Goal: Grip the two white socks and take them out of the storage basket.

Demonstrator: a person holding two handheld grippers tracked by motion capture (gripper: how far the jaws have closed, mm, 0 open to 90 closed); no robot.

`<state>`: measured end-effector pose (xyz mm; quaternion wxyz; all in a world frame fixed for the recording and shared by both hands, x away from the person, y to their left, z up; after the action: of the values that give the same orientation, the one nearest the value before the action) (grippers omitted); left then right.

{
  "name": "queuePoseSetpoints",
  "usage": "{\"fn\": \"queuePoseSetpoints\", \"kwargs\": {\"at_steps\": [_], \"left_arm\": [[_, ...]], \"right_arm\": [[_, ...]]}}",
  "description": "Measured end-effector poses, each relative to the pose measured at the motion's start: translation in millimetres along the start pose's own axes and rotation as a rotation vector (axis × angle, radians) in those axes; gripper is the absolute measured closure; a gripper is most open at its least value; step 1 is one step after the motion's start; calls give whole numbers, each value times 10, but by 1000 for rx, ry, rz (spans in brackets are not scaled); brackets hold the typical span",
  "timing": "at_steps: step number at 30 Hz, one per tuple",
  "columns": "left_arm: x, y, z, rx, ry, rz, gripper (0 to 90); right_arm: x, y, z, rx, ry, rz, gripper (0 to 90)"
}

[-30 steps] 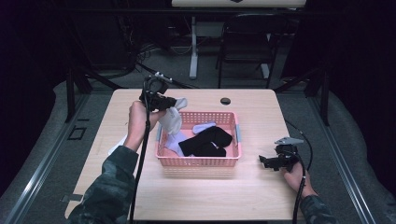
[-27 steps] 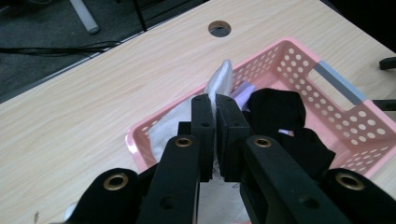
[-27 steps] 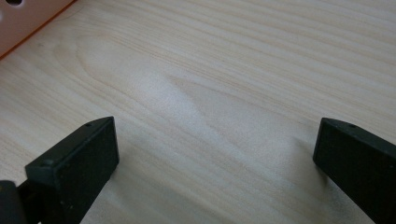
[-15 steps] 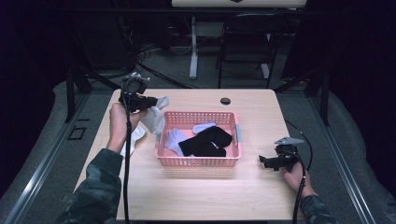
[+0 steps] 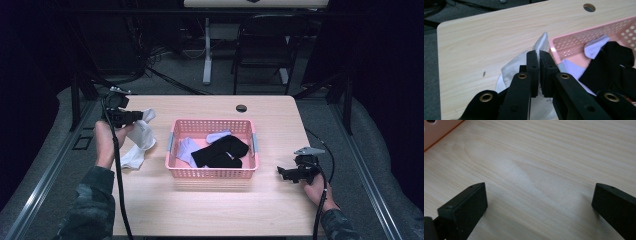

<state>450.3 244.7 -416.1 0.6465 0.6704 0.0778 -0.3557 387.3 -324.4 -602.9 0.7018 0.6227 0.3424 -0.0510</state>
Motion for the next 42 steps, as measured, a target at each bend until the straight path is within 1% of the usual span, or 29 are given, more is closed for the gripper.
{"fn": "queuePoseSetpoints", "kwargs": {"at_steps": [1, 2, 3, 5, 6, 7, 8, 10, 11, 13, 16, 18, 19, 21, 23, 25, 26, 27, 28, 29, 31, 32, 34, 36, 37, 38, 40, 41, 42], "left_arm": [[11, -37, -36, -11, 13, 5, 870], [23, -81, -88, -28, 11, -7, 870], [29, -106, -114, -35, 13, -7, 870], [61, -174, -175, -35, 37, -20, 870], [83, -210, -207, -47, 35, -32, 870], [109, -245, -232, -59, 43, -40, 870], [138, -278, -260, -61, 52, -46, 870], [192, -339, -303, -76, 55, -61, 870], [219, -366, -315, -79, 59, -63, 870], [270, -416, -347, -99, 64, -75, 869], [365, -506, -392, -109, 73, -101, 868], [436, -569, -409, -121, 75, -128, 867], [465, -593, -416, -127, 75, -130, 866], [514, -636, -414, -119, 87, -145, 864], [568, -677, -418, -129, 90, -162, 862], [612, -718, -439, -146, 86, -169, 856], [633, -736, -448, -153, 86, -174, 838], [641, -746, -453, -159, 78, -185, 809], [644, -751, -454, -162, 73, -177, 783], [633, -747, -452, -164, 73, -176, 727], [597, -731, -451, -160, 76, -151, 567], [568, -719, -450, -157, 75, -149, 495], [510, -704, -443, -149, 77, -130, 381], [433, -688, -432, -142, 74, -109, 308], [410, -684, -425, -139, 77, -101, 244], [374, -676, -412, -140, 81, -86, 213], [280, -660, -393, -127, 72, -68, 152], [230, -654, -376, -126, 70, -49, 151], [181, -652, -364, -109, 71, -40, 146]], "right_arm": [[0, 0, 0, 0, 0, 0, 0], [0, 0, 0, 1, -1, 1, 0], [0, 0, 0, 0, 0, 0, 0], [1, 0, 0, 0, 0, 1, 0], [1, 0, -1, 1, -3, 2, 0], [1, 0, 0, 1, 0, 0, 0], [1, 0, -1, 1, -4, 1, 0], [1, 1, -1, 1, -3, 1, 0], [1, 1, -1, 1, -3, 1, 0], [1, 1, -1, 1, -3, 1, 0], [3, 1, 1, 0, -1, 1, 0], [2, 1, 1, 0, -1, 1, 0], [4, 0, 2, -2, -2, 3, 0], [2, 1, 1, 0, -1, 1, 0], [2, 1, 1, 0, -1, 1, 0], [2, 1, 1, 0, -1, 2, 0], [2, 1, 1, 0, -1, 1, 0], [2, 1, 1, 0, -1, 1, 0], [3, 0, 2, -2, -2, 3, 0], [2, 1, 1, 0, -1, 1, 0], [2, 1, 1, 0, -1, 1, 0], [2, 1, 1, 0, -1, 1, 0], [2, 1, 0, 0, -1, 1, 0], [2, 1, 0, 0, -2, 2, 0], [2, 1, 0, 0, -2, 1, 0], [2, 1, 0, 0, -2, 1, 0], [1, 1, 0, 0, -2, 1, 0], [1, 0, 0, 0, -2, 2, 0], [1, 0, 0, 0, -2, 2, 0]]}}
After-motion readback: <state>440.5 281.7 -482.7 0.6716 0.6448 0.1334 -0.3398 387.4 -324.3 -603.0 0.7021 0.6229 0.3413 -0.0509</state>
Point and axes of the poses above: each handheld gripper's, and its own axes: x roughly forward along the jaws, y roughly out of its top, z roughly to its right, the point moved 2 cm from there along x, roughly forward along the jaws, and after that the axes turned 12 degrees about z, right-handed, at the moved point
